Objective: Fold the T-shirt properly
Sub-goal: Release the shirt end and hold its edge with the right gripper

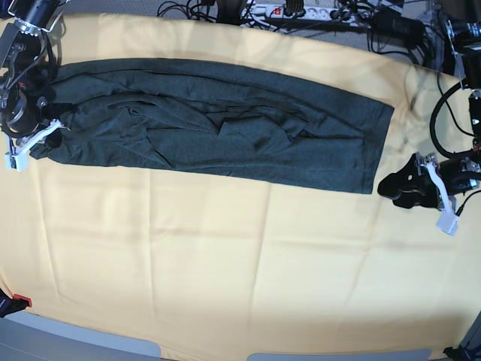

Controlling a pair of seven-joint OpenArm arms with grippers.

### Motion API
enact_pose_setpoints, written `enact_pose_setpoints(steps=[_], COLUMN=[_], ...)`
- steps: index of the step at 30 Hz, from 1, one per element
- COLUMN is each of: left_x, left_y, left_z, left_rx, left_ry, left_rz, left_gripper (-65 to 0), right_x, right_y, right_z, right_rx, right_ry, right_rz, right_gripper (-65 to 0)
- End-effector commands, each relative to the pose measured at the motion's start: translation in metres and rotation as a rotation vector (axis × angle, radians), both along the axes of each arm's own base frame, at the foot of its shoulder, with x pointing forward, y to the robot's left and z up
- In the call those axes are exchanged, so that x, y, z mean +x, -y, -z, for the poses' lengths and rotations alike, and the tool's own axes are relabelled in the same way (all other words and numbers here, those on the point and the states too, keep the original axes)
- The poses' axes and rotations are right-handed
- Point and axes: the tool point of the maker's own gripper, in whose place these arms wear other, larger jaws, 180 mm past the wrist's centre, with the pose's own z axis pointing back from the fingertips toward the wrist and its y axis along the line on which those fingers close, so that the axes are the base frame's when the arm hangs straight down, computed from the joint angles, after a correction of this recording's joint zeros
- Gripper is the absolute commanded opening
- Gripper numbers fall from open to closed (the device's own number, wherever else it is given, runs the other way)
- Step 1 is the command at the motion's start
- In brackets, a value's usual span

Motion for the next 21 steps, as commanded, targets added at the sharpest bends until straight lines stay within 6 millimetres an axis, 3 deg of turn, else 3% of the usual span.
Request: enact_pose_setpoints(steps=[1, 10, 16, 21], left_x=[0.008, 0.008, 0.008, 0.008], left_y=[-0.005, -0.005, -0.005, -0.005], left_z=[-0.021, -0.021, -0.021, -0.021], left_rx=[-0.009, -0.009, -0.01, -0.008], left_ry=[0.059, 0.059, 0.06, 0.059], left_rz=[-0.008, -0.008, -0.008, -0.008], left_gripper=[-23.2, -23.2, -23.2, -23.2], right_x=[0.007, -0.001, -0.003, 0.011], right_y=[0.006, 0.018, 0.03, 0.039], right_z=[-0.014, -0.006, -0.007, -0.037], right_rx=[-0.023, -0.084, -0.131, -0.171], right_ry=[0.034, -0.03, -0.045, 0.031], right_rz=[-0.012, 0.016, 0.052, 0.047], right_gripper=[-65.0, -65.0, -35.3, -34.2])
